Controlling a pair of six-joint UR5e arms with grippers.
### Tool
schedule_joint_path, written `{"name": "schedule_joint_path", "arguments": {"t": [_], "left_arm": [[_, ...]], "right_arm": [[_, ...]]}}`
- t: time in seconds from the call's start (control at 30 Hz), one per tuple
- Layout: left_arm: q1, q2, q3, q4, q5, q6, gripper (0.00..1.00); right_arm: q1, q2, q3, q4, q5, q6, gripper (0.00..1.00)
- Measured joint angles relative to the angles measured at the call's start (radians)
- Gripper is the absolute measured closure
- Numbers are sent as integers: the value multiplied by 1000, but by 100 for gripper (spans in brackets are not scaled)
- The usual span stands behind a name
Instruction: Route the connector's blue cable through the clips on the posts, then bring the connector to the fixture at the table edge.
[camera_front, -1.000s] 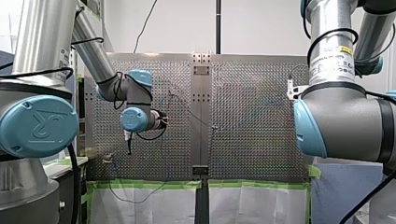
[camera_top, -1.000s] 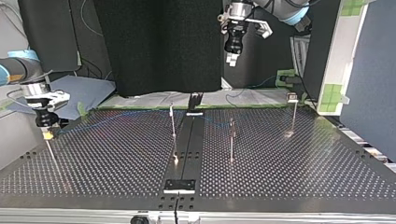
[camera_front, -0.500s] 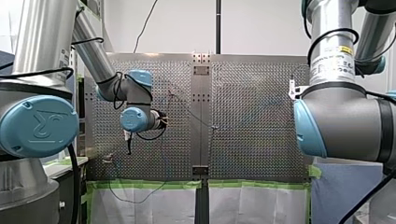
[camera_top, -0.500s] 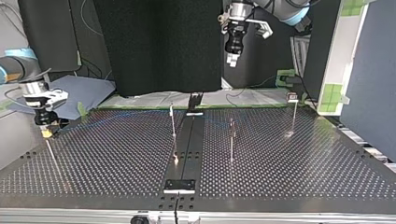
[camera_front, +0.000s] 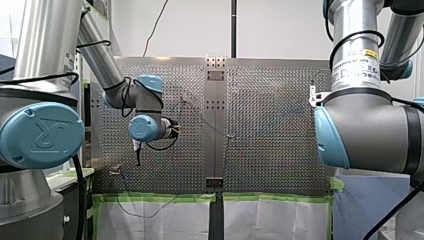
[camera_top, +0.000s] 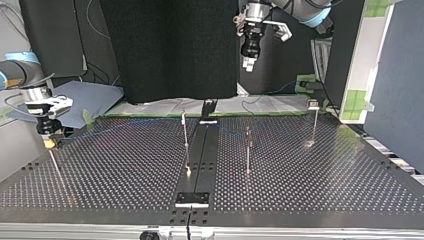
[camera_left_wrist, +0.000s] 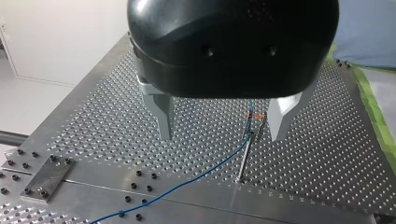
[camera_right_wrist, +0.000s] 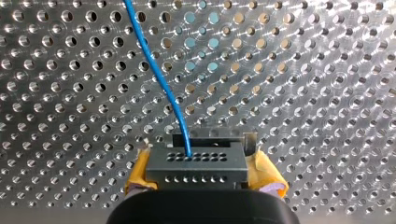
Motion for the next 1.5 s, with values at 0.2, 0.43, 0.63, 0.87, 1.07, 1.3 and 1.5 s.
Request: {"name": "schedule_joint_path", "arguments": {"t": [0.2,0.43,0.63,0.87,1.07,1.3,1.5], "left_arm": [[0,0,0,1,0,0,0],[0,0,1,1,2,0,0],[-1,0,2,5,4,0,0],[-2,0,2,10,3,0,0],[-2,1,2,11,3,0,0],[-2,1,2,11,3,0,0],[-2,1,2,11,3,0,0]], "right_arm": [[0,0,0,0,0,0,1],[0,0,0,0,0,0,1],[0,0,0,0,0,0,1],[0,0,0,0,0,0,1],[0,0,0,0,0,0,1],[0,0,0,0,0,0,1],[0,0,0,0,0,0,1]]}}
